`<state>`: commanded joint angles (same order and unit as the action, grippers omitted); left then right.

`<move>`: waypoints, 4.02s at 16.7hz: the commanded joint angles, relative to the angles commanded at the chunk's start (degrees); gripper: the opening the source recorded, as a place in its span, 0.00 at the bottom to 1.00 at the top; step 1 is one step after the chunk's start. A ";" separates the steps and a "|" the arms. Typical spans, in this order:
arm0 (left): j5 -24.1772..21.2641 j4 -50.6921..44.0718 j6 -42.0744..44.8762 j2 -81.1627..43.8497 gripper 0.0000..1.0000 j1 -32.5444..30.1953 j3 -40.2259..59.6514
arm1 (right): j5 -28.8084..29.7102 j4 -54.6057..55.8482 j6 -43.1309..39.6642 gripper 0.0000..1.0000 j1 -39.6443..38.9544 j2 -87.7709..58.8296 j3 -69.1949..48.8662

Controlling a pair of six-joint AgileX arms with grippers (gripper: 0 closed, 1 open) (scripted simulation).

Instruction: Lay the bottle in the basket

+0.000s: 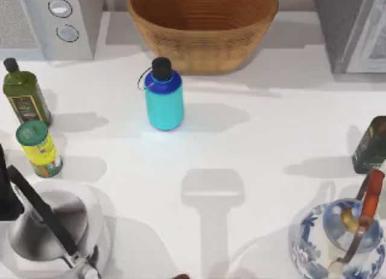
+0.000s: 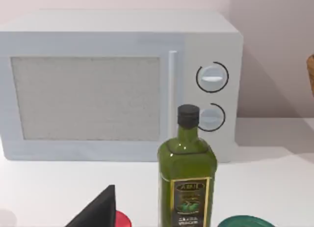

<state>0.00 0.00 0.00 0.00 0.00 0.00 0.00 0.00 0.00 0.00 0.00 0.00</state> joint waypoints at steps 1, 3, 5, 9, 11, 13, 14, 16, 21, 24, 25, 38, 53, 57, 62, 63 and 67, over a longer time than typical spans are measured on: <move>0.00 0.00 0.00 0.00 1.00 0.00 0.00 | 0.00 0.00 0.00 1.00 0.00 0.00 0.00; -0.23 0.15 0.22 -0.56 1.00 -0.22 0.47 | 0.00 0.00 0.00 1.00 0.00 0.00 0.00; -1.23 0.93 1.29 -3.41 1.00 -1.18 2.75 | 0.00 0.00 0.00 1.00 0.00 0.00 0.00; -4.96 4.18 5.51 -15.19 1.00 -4.45 10.91 | 0.00 0.00 0.00 1.00 0.00 0.00 0.00; -7.51 6.22 8.21 -23.67 1.00 -6.40 15.67 | 0.00 0.00 0.00 1.00 0.00 0.00 0.00; -10.35 8.22 10.90 -33.42 1.00 -8.36 20.36 | 0.00 0.00 0.00 1.00 0.00 0.00 0.00; -11.81 9.17 12.10 -38.62 1.00 -9.31 22.64 | 0.00 0.00 0.00 1.00 0.00 0.00 0.00; -14.72 11.11 14.07 -49.38 1.00 -11.01 27.11 | 0.00 0.00 0.00 1.00 0.00 0.00 0.00; -21.44 16.86 16.43 -74.75 1.00 -13.64 37.24 | 0.00 0.00 0.00 1.00 0.00 0.00 0.00; -24.71 20.69 16.82 -86.62 1.00 -14.04 41.72 | 0.00 0.00 0.00 1.00 0.00 0.00 0.00; -25.58 21.79 16.89 -89.88 1.00 -14.07 42.77 | 0.00 0.00 0.00 1.00 0.00 0.00 0.00; -28.27 25.77 17.47 -104.50 1.00 -13.96 45.56 | 0.00 0.00 0.00 1.00 0.00 0.00 0.00; -24.26 30.28 14.56 -119.30 1.00 -19.30 57.25 | 0.00 0.00 0.00 1.00 0.00 0.00 0.00; -24.26 30.28 14.56 -119.30 0.77 -19.30 57.25 | 0.00 0.00 0.00 1.00 0.00 0.00 0.00; -24.26 30.28 14.56 -119.30 0.40 -19.30 57.25 | 0.00 0.00 0.00 1.00 0.00 0.00 0.00; -24.26 30.28 14.56 -119.30 0.32 -19.30 57.25 | 0.00 0.00 0.00 1.00 0.00 0.00 0.00; -24.26 30.28 14.56 -119.30 0.02 -19.30 57.25 | 0.00 0.00 0.00 1.00 0.00 0.00 0.00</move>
<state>-24.26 30.28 14.56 -119.30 -19.30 57.25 0.00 0.00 0.00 0.00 0.00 0.00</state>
